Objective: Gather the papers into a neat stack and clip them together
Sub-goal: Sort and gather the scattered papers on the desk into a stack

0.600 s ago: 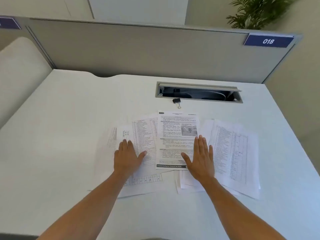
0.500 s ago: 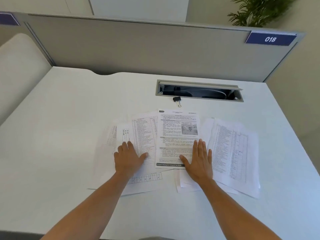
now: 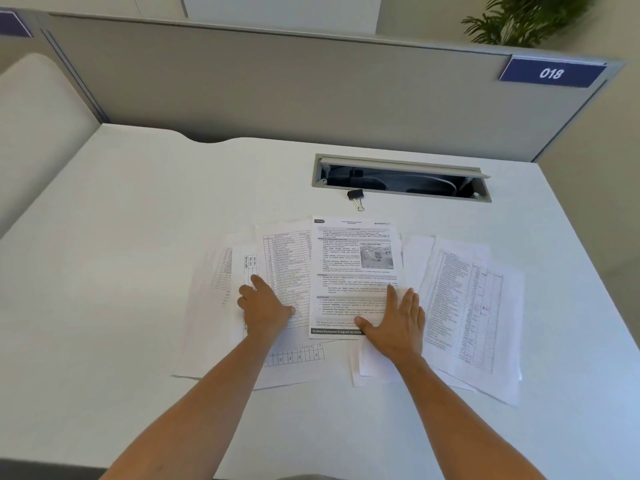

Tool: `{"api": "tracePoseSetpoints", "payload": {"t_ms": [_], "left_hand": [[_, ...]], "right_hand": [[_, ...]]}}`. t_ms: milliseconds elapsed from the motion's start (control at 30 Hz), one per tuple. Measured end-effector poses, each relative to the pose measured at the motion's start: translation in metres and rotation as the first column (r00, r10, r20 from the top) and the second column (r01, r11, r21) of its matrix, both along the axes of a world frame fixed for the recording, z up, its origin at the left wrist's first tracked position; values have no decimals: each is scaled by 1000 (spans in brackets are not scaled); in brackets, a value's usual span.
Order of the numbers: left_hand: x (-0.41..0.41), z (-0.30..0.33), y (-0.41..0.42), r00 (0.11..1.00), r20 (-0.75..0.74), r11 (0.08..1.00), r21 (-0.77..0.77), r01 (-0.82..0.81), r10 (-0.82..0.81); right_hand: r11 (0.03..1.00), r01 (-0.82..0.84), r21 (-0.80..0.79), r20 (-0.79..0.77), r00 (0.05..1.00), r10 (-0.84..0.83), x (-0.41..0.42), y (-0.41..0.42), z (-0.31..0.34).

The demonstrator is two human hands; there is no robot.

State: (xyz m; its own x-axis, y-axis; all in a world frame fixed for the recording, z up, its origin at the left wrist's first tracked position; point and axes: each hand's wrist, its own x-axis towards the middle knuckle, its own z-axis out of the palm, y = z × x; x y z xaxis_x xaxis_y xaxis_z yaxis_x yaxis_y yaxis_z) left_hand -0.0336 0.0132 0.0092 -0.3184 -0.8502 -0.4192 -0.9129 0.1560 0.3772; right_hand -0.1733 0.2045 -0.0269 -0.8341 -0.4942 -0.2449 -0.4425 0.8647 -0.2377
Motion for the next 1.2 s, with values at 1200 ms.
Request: {"api": "tracePoseSetpoints", "payload": {"t_ms": [1200], "left_hand": [[17, -18, -8, 672, -581, 822, 564, -75, 460]], "right_hand": [[808, 270, -524, 346, 934, -88, 13, -21, 12]]}}
